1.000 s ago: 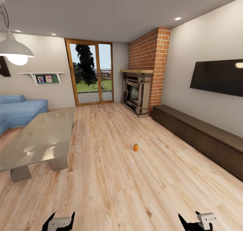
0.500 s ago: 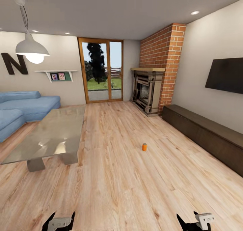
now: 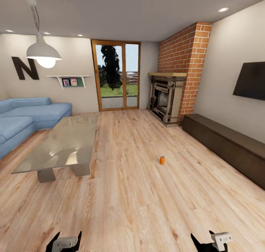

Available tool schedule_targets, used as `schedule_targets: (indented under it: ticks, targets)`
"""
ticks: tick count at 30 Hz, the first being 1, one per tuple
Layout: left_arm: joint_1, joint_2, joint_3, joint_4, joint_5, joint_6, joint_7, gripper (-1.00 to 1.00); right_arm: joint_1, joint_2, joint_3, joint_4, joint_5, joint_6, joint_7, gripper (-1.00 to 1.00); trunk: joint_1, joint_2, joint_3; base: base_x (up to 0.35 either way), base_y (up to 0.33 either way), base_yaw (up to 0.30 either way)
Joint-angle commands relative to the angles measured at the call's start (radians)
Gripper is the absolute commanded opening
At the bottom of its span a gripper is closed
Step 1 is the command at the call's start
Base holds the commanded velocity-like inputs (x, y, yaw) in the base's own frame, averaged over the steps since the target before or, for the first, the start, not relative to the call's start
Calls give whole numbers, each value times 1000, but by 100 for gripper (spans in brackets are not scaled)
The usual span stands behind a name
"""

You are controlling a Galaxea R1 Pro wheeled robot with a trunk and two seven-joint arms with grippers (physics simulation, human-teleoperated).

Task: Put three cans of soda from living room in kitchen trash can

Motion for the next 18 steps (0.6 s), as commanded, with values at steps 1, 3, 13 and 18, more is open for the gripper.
schedule_targets:
  ticks: [1, 3, 13, 18]
  targets:
    - [0, 0, 0, 0, 0, 0, 0, 100, 0, 0, 0, 0, 0, 0, 0, 100, 0, 0, -1, 0, 0, 116]
    - [0, 0, 0, 0, 0, 0, 0, 100, 0, 2, 10, 0, 0, -1, -1, 100, 0, 0, -3, 0, 0, 146]
    - [0, 0, 0, 0, -1, 0, 0, 100, 0, 7, 21, 2, 11, -2, -32, 100, 0, 0, -12, 0, 0, 188]
    - [0, 0, 0, 0, -2, 0, 0, 100, 0, 27, 21, 7, 76, -4, -65, 100, 0, 0, -16, 0, 0, 205]
